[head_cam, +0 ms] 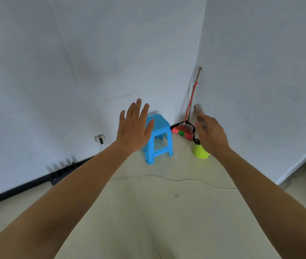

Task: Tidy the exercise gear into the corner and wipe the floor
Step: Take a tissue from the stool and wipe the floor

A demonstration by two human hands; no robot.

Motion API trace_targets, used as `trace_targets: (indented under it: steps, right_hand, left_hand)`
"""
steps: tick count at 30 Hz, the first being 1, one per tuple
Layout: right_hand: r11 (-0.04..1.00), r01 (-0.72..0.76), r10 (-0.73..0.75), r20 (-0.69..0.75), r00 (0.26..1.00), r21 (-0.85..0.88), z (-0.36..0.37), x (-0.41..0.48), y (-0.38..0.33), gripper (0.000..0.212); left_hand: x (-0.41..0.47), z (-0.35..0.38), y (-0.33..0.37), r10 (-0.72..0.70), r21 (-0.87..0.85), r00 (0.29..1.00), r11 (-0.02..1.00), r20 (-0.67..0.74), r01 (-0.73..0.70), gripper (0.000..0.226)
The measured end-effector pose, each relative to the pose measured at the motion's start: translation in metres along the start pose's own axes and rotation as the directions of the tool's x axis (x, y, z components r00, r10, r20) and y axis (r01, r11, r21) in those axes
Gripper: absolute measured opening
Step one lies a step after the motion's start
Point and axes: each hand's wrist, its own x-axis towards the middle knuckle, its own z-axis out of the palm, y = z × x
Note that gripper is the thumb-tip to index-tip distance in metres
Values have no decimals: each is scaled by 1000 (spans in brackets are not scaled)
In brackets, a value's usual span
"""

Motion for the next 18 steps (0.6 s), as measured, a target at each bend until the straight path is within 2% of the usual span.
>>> trace_targets:
  steps: [4, 8, 11, 18]
  right_hand:
    - [994, -104, 104, 0, 995, 24, 62, 90, 48, 40]
    - [989, -135, 131, 63, 989, 62, 130, 195, 95, 38]
    - [982, -163, 152, 106, 983, 97, 163, 275, 108, 37]
    - [982, -164, 146, 182, 973, 91, 230, 459, 91, 34]
  left_hand:
    - [86, 84, -30, -16, 25, 994, 1000, 104, 14, 63]
    - [181, 163, -59, -48, 113, 976, 993, 210, 25, 67]
    - [255, 196, -81, -81, 139, 961, 989, 264, 45, 67]
    - [400, 238, -147, -104, 46, 969, 994, 225, 96, 67]
